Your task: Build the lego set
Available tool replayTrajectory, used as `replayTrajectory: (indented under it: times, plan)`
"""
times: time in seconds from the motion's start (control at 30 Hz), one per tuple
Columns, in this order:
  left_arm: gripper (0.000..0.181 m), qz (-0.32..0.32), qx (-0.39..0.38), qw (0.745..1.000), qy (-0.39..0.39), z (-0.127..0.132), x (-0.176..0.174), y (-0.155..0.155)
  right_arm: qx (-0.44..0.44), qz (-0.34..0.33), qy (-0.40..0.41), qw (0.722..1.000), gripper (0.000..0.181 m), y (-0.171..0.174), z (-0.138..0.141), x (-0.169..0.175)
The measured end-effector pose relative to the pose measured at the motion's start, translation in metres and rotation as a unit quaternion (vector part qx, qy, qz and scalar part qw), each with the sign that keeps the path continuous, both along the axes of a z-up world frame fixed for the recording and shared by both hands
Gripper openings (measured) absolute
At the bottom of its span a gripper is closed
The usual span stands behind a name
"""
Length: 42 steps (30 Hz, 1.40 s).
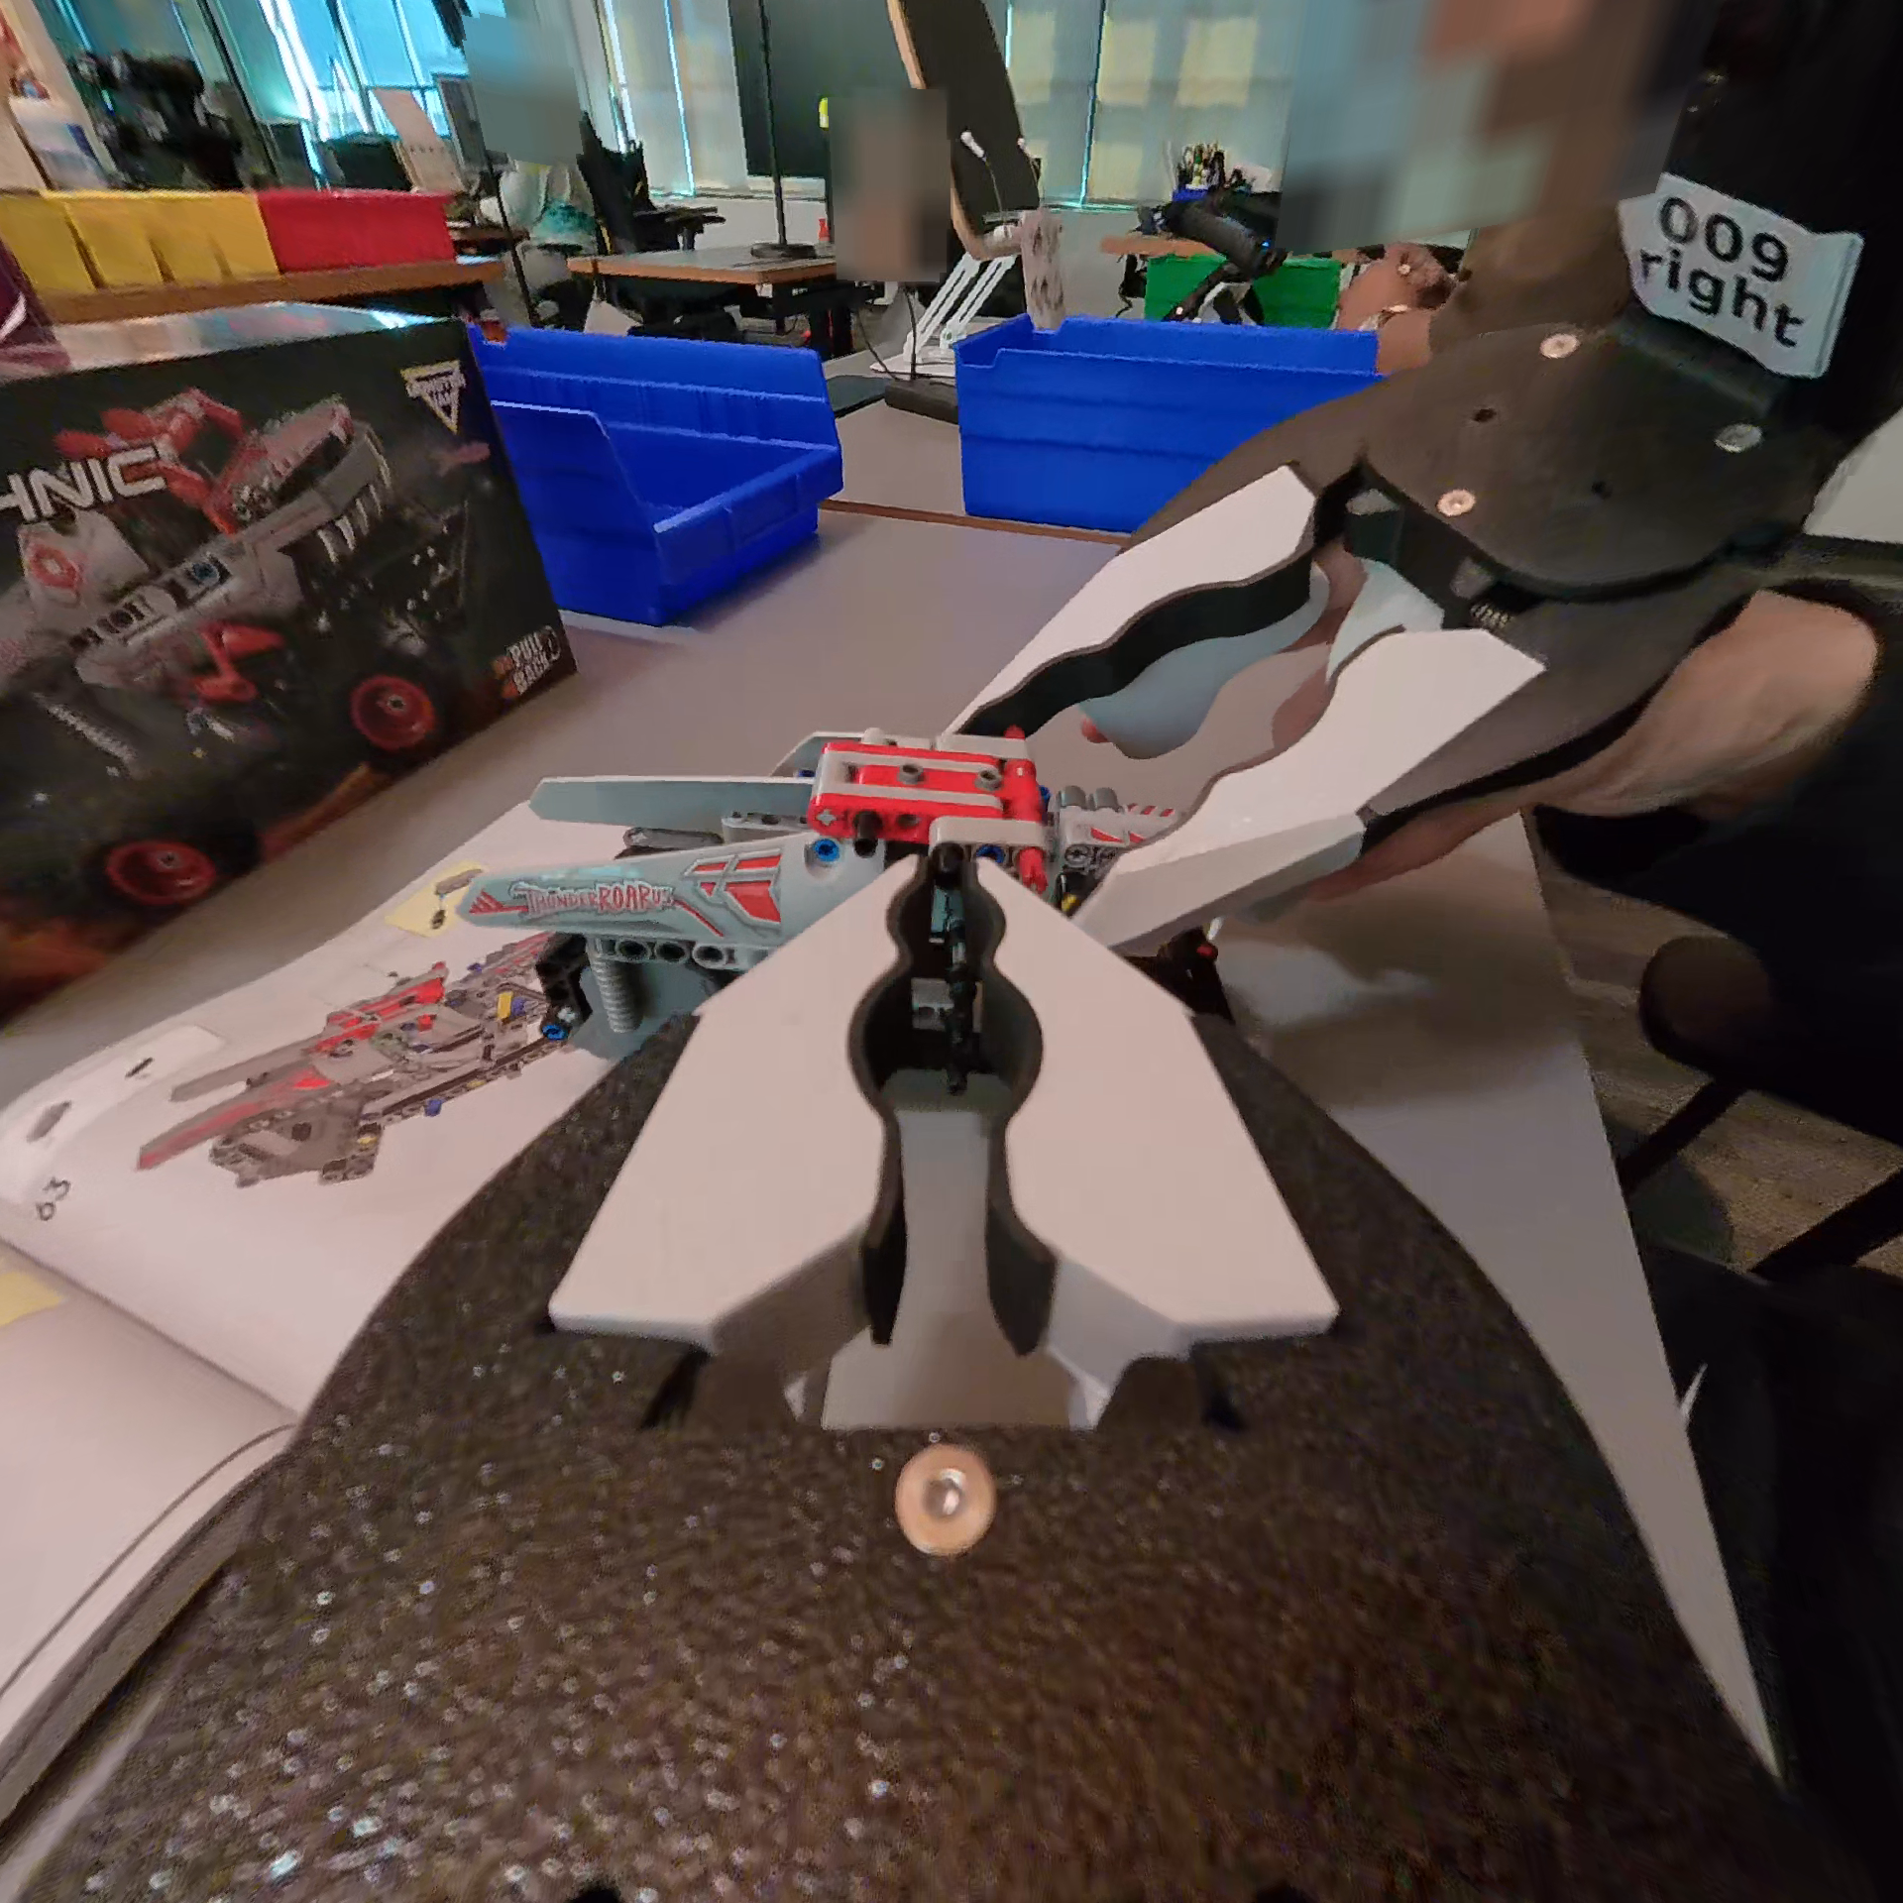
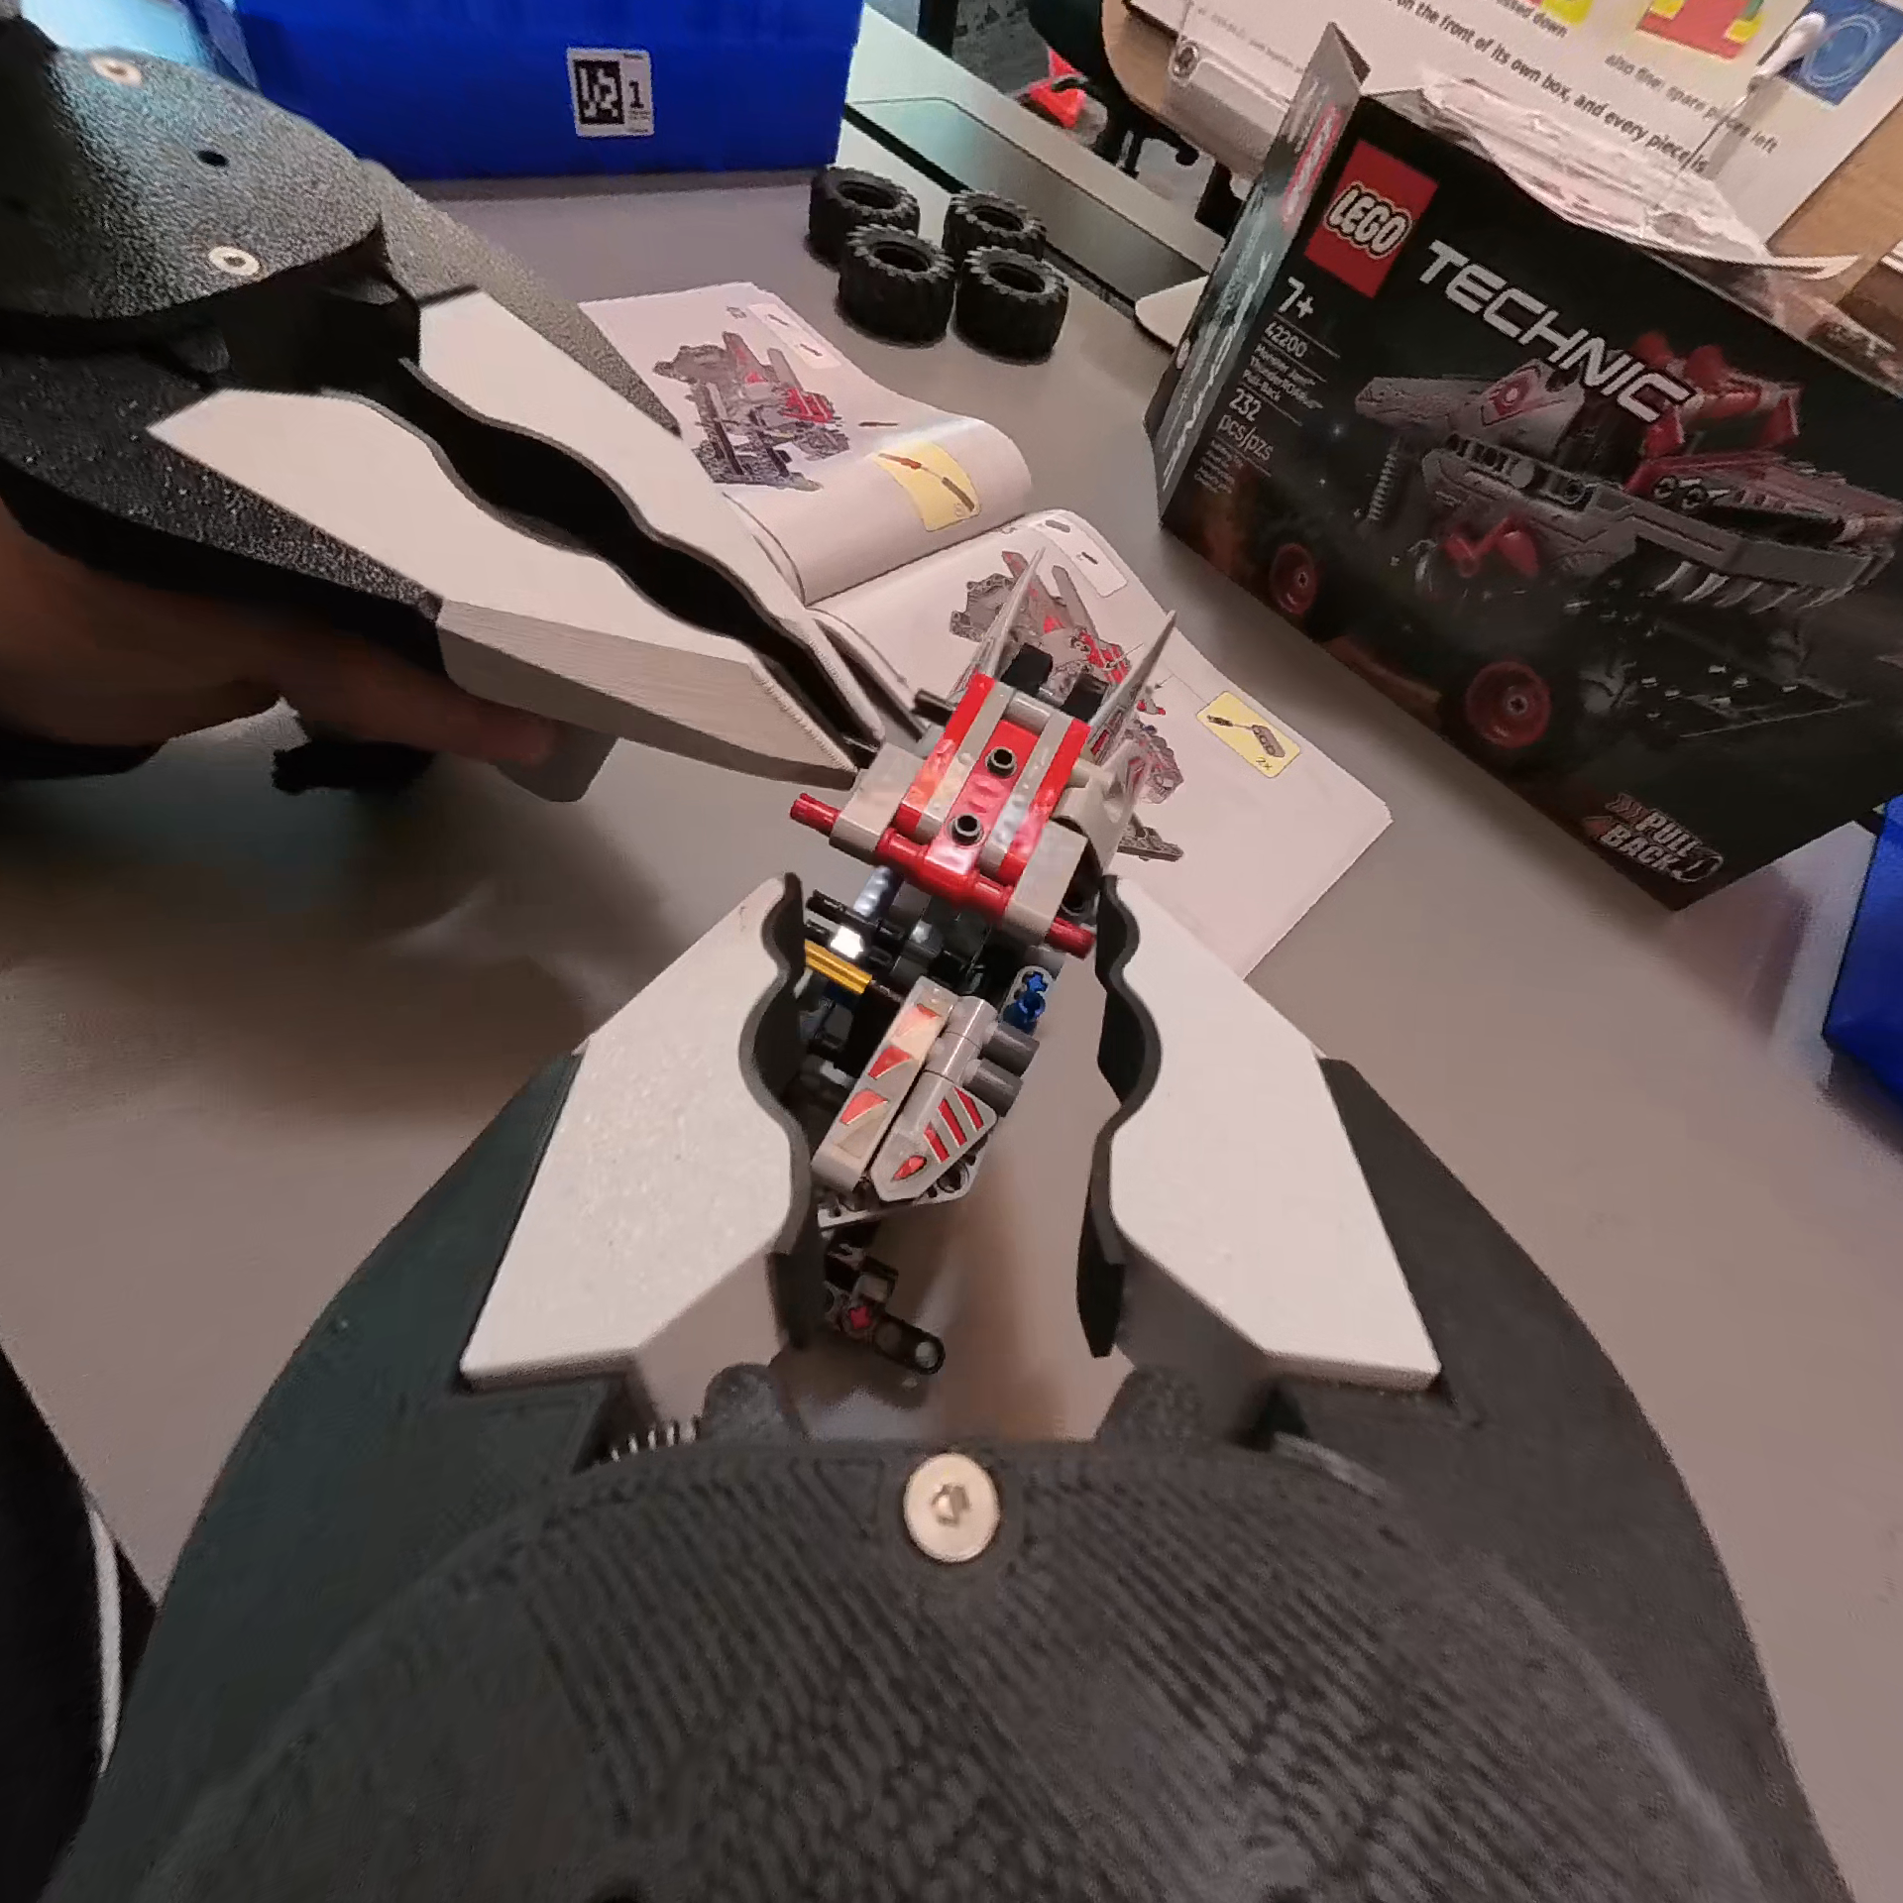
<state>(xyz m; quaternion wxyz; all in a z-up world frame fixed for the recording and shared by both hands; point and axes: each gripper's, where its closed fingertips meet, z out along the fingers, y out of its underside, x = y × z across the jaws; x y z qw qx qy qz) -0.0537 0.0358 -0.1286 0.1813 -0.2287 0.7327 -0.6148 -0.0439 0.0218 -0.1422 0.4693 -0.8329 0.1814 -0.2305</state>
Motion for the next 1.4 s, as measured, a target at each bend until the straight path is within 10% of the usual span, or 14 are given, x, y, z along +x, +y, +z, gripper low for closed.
replayTrajectory:
  times: [0.2, 0.4, 0.73, 1.4]
  plan:
    - [0.018, -0.001, 0.061, 0.998, -0.027, 0.007, 0.000, 0.044, -0.015, -0.008, 0.011, 1.000, 0.068, -0.022, 0.005, 0.001]
    - [0.019, 0.060, 0.260, 0.960, 0.085, -0.038, 0.023, 0.155, 0.010, -0.004, 0.019, 1.000, 0.064, -0.043, 0.027, -0.005]
    - [0.019, 0.117, 0.330, 0.922, 0.167, -0.074, 0.026, 0.218, -0.027, -0.014, 0.015, 0.999, 0.061, -0.054, 0.020, -0.004]
    - [0.000, 0.075, 0.256, 0.943, 0.197, -0.088, 0.025, 0.209, -0.018, 0.016, 0.022, 0.999, 0.060, -0.046, 0.018, -0.008]
